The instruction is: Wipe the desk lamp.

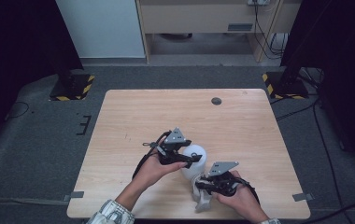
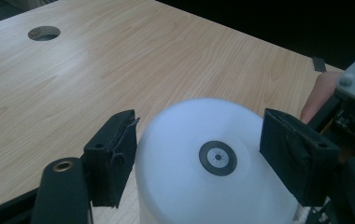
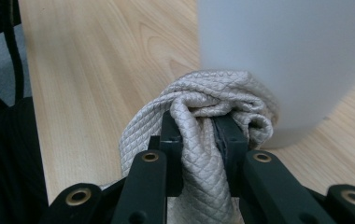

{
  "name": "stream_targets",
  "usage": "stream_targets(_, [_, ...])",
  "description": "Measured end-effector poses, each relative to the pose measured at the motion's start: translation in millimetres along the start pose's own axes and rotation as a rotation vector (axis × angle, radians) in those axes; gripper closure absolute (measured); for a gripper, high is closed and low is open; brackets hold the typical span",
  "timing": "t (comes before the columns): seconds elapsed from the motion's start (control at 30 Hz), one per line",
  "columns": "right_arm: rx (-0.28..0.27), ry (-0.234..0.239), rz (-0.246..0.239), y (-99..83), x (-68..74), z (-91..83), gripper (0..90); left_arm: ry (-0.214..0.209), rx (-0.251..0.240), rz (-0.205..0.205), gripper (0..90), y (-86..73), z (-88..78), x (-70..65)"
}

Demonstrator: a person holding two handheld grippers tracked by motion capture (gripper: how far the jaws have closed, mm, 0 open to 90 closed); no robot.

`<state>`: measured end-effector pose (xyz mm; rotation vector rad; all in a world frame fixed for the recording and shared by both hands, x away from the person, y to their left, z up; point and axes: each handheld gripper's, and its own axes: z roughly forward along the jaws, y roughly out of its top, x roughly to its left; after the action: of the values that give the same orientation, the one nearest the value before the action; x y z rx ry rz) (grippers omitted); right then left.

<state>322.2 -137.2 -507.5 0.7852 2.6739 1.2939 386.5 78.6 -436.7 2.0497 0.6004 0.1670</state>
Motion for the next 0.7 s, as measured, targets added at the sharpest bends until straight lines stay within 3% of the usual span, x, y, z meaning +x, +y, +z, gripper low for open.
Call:
stream_targets(0.33, [-0.022,-0.043,0.041,-4.5,-12.2,-13.5,76.7,0.0,0.001,0.003,27.1,0.3,0.2,0.2])
stream_targets(0.7, [-0.018,-0.07,0.065,-6.2,-20.3,-13.1,76.7,0.0,0.001,-0.001,27.1,0.0,0.0,0.3])
